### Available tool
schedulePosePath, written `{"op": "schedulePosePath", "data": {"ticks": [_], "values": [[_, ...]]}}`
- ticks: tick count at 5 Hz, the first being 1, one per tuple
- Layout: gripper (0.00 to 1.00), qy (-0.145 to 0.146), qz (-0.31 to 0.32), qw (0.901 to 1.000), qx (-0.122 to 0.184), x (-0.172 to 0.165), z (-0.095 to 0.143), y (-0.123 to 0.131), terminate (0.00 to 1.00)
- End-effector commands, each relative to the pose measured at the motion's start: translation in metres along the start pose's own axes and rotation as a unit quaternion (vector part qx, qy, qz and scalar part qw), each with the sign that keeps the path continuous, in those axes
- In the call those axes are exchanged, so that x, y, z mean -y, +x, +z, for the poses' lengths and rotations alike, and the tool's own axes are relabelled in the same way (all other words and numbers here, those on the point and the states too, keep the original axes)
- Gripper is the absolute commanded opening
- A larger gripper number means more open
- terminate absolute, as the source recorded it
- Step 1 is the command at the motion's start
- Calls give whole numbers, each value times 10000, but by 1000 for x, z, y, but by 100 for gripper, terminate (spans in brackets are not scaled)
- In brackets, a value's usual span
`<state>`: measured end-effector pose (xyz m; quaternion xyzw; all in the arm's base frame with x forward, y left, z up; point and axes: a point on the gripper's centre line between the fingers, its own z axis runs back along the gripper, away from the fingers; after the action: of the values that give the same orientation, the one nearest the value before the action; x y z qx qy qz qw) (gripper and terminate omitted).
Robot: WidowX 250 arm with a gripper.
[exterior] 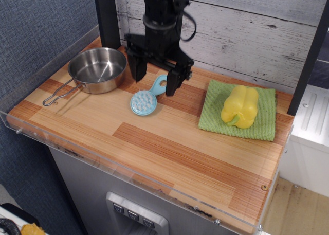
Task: PICK UP THE BRESH PUT ON THE ANOTHER SIDE OF THE TABLE
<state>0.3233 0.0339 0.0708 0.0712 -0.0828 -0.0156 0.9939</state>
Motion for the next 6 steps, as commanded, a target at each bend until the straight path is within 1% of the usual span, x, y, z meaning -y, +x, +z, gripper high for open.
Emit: {"op": "schedulePosePath", "data": {"ticks": [1, 2, 3, 4, 6], "values": [[100, -258, -117, 9995, 123, 31, 20, -42, 0], [100, -403, -233, 9989, -103, 34, 9, -55, 0], [100, -366, -289, 9989, -94, 34, 11, -56, 0], [100, -358, -767, 9964, -66, 31, 12, -55, 0], [100, -358, -767, 9964, -66, 31, 12, -55, 0]]}}
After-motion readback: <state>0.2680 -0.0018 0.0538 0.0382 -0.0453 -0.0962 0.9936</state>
